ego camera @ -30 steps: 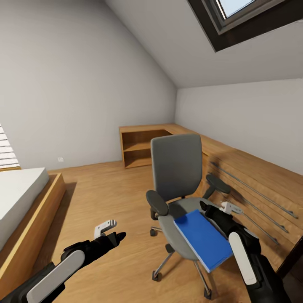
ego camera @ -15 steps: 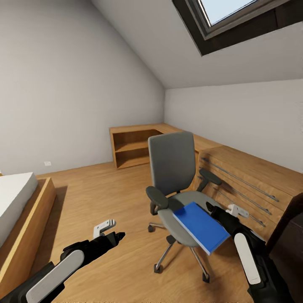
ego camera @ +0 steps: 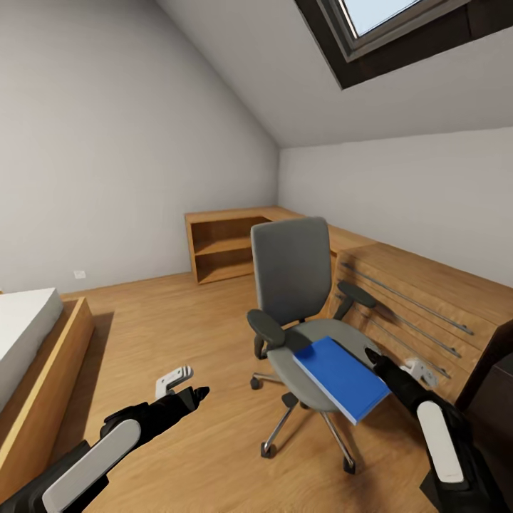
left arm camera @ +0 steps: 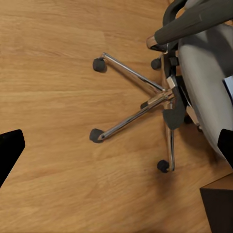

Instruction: In the bedroom, organize the workspace by keeping the computer under the desk, ensuring the monitor is on the desk, placing the keyboard on the desk next to the monitor, placing the mouse on the desk next to the keyboard, moving the folder from the swivel chair onto the desk next to the mouse, stacking the notebook on top of the folder with the pen on top of the notebook, and positioning the swivel chair next to the desk.

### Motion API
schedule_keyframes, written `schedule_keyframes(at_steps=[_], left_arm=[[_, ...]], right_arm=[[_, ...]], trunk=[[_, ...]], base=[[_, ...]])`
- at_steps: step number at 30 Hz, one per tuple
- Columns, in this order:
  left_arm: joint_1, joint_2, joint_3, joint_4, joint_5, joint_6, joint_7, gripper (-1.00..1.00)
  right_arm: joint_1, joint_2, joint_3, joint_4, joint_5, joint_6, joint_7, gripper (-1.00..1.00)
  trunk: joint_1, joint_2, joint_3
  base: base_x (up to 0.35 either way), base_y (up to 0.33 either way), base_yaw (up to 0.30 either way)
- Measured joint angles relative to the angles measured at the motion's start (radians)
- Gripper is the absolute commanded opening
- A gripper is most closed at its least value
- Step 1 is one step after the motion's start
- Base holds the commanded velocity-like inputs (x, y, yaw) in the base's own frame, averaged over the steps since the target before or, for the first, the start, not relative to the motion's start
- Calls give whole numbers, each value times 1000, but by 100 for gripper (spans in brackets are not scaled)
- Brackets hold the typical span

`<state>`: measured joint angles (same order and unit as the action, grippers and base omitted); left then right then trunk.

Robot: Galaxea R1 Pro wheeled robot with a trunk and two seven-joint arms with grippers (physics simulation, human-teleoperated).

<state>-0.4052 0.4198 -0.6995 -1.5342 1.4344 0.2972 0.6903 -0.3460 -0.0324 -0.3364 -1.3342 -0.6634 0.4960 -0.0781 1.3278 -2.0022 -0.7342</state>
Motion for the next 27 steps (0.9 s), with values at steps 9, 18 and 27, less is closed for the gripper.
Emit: schedule_keyframes(at_steps=[9, 18, 27], left_arm=[[0, 0, 0, 1, 0, 0, 0, 100], [0, 0, 0, 3, 0, 0, 0, 100], [0, 0, 1, 5, 0, 0, 0, 100]], right_arm=[[0, -12, -81, 24, -116, 36, 1, 100], [2, -10, -190, 24, -139, 121, 78, 100], [54, -11, -288, 22, -278, 233, 178, 100]], trunk=[[35, -63, -28], [69, -126, -56], [104, -189, -85]], base=[[0, 0, 0], [0, 0, 0], [0, 0, 0]])
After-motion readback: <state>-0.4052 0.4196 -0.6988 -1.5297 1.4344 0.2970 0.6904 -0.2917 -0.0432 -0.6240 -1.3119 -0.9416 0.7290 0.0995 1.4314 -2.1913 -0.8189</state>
